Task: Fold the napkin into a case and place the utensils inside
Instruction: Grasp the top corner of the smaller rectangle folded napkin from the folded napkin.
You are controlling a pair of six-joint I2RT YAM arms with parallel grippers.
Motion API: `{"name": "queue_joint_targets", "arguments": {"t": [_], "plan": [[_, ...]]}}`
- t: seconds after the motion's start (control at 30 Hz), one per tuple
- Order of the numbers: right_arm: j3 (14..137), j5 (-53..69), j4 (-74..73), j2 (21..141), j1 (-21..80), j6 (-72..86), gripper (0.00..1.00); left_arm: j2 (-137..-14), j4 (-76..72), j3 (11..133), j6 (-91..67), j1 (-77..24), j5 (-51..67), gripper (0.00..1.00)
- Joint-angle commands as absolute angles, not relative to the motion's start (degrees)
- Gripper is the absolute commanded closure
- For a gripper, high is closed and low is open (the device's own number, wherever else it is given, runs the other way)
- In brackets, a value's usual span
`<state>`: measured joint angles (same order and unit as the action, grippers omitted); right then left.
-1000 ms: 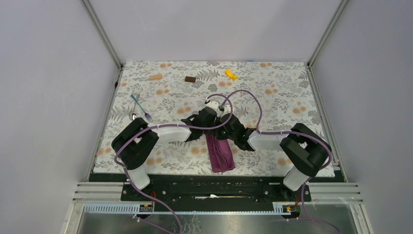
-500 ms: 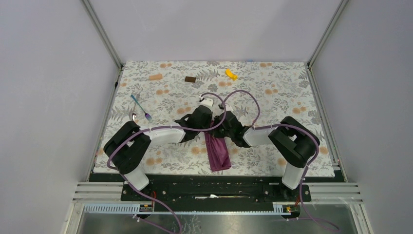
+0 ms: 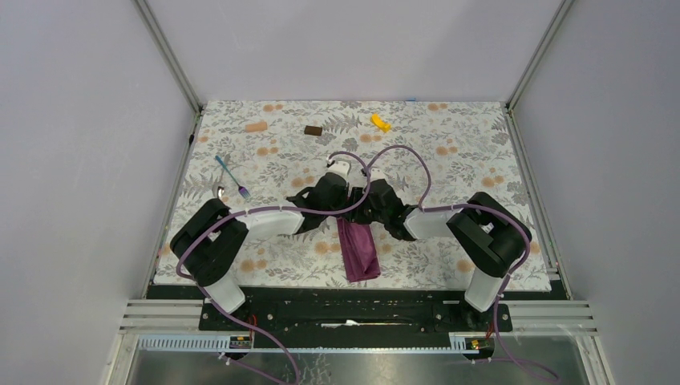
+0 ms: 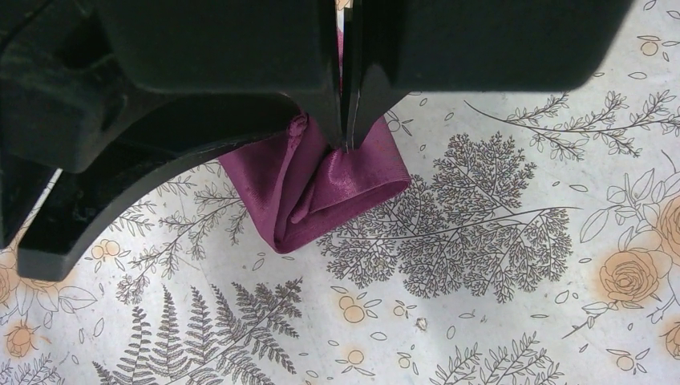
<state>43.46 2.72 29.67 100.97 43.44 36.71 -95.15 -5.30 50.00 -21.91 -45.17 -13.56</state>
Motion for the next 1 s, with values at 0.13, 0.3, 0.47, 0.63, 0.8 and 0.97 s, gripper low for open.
{"name": "queue_joint_targets", "arguments": {"t": [0.13,0.3,0.47,0.63,0.8,0.97], "plan": [[44.3,2.2,31.7,98.4,43.1,33.3,0.55,-93.4,-7.2,49.7,-22.7,-44.8,-11.7,1.00],[45.6,1.1,31.6,99.0,43.1,33.9,0.61,-93.2,-7.0,49.7,-22.8,-44.7,-11.4,1.00],[46.3,-2.9,30.5,100.6,43.1,37.0,0.96,-92.6,-7.6,49.0,-23.4,-44.6,-11.3,1.00],[47.0,-3.3,30.3,103.3,42.8,42.9,1.00,-91.0,-9.4,47.0,-24.0,-44.4,-11.5,1.00],[50.5,-0.7,30.1,107.4,42.7,46.3,1.00,-90.7,-10.2,46.1,-24.7,-44.4,-11.6,1.00],[52.5,5.1,32.2,110.7,42.6,45.5,0.93,-91.3,-10.6,45.7,-26.4,-43.3,-10.7,1.00]]}}
